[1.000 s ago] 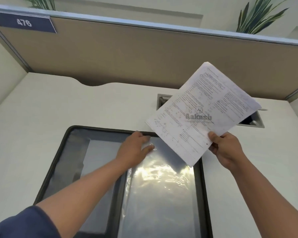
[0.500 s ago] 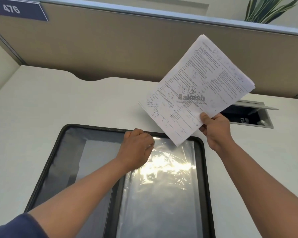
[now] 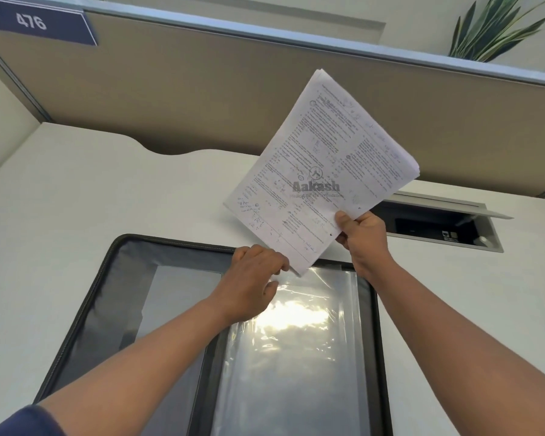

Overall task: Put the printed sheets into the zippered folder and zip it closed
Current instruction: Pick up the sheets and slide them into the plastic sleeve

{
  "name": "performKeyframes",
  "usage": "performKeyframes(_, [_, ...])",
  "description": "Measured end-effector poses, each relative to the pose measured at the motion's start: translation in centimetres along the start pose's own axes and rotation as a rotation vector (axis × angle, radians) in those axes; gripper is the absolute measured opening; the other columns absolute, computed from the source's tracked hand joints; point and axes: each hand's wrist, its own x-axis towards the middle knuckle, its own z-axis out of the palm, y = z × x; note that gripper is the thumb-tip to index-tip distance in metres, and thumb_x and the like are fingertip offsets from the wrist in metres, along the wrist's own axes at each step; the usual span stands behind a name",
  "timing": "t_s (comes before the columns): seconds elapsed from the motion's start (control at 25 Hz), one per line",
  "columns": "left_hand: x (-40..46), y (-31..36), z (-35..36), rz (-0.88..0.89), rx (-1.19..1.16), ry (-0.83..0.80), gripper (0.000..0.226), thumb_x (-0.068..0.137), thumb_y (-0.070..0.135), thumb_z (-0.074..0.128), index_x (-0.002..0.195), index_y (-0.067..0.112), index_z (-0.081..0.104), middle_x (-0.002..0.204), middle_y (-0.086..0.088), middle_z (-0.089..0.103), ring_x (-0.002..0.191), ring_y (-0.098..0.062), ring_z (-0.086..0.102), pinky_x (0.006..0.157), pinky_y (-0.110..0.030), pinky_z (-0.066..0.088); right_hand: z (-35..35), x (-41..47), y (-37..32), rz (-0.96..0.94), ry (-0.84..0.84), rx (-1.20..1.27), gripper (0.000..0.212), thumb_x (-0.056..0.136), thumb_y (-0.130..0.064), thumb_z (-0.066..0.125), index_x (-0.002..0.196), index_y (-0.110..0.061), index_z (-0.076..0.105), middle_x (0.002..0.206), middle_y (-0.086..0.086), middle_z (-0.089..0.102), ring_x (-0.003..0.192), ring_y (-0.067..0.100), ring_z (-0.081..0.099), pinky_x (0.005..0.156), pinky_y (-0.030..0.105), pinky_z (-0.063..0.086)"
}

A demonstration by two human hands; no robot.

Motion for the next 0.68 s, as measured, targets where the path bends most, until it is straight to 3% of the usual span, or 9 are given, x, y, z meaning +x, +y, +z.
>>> performKeyframes(0.2, [-0.1, 0.1, 0.0, 0.016, 0.014, 0.026, 0.039, 0.085, 0.018, 0.071, 0.117, 0.033, 0.054, 0.096, 0.024, 0.049, 0.098, -0.007, 0.049, 0.091, -0.026, 0.02, -2.0, -0.1, 0.4, 0.05, -0.063, -0.013, 0.017, 0.098, -0.005, 0.063, 0.105, -0.017, 0.073, 0.107, -0.002, 0.08, 0.099, 0.019, 0.076, 0.075, 0.032, 0.064])
performKeyframes(0.44, [0.1, -0.3, -0.6, 0.051, 0.194, 0.141, 0.038, 0.086, 0.047, 0.068, 0.119, 0.028, 0.064, 0.097, 0.016, 0.064, 0.098, -0.015, 0.058, 0.087, -0.033, 0.019, -3.9, -0.3, 1.1, 0.084, -0.107, -0.144, 0.017, 0.1, -0.007, 0.062, 0.109, -0.016, 0.072, 0.106, -0.002, 0.08, 0.097, 0.021, 0.076, 0.079, 0.039, 0.064])
performKeyframes(0.52, [0.6, -0.4, -1.1, -0.004, 0.199, 0.151, 0.036, 0.093, 0.052, 0.056, 0.12, 0.029, 0.062, 0.093, 0.017, 0.064, 0.097, -0.014, 0.057, 0.088, -0.035, 0.021, -4.4, -0.1, 1.2, 0.096, -0.11, -0.142, 0.017, 0.1, -0.007, 0.062, 0.109, -0.016, 0.072, 0.107, -0.001, 0.08, 0.098, 0.022, 0.076, 0.081, 0.041, 0.064])
performKeyframes(0.68, [2.4, -0.9, -2.2, -0.298, -0.065, 0.203, 0.029, 0.101, 0.045, 0.044, 0.126, 0.032, 0.054, 0.082, 0.017, 0.065, 0.089, -0.01, 0.058, 0.088, -0.035, 0.022, -5.4, 0.3, 1.3, 0.124, -0.149, -0.138, 0.017, 0.099, -0.006, 0.062, 0.109, -0.015, 0.072, 0.109, 0.0, 0.08, 0.1, 0.024, 0.076, 0.08, 0.042, 0.064])
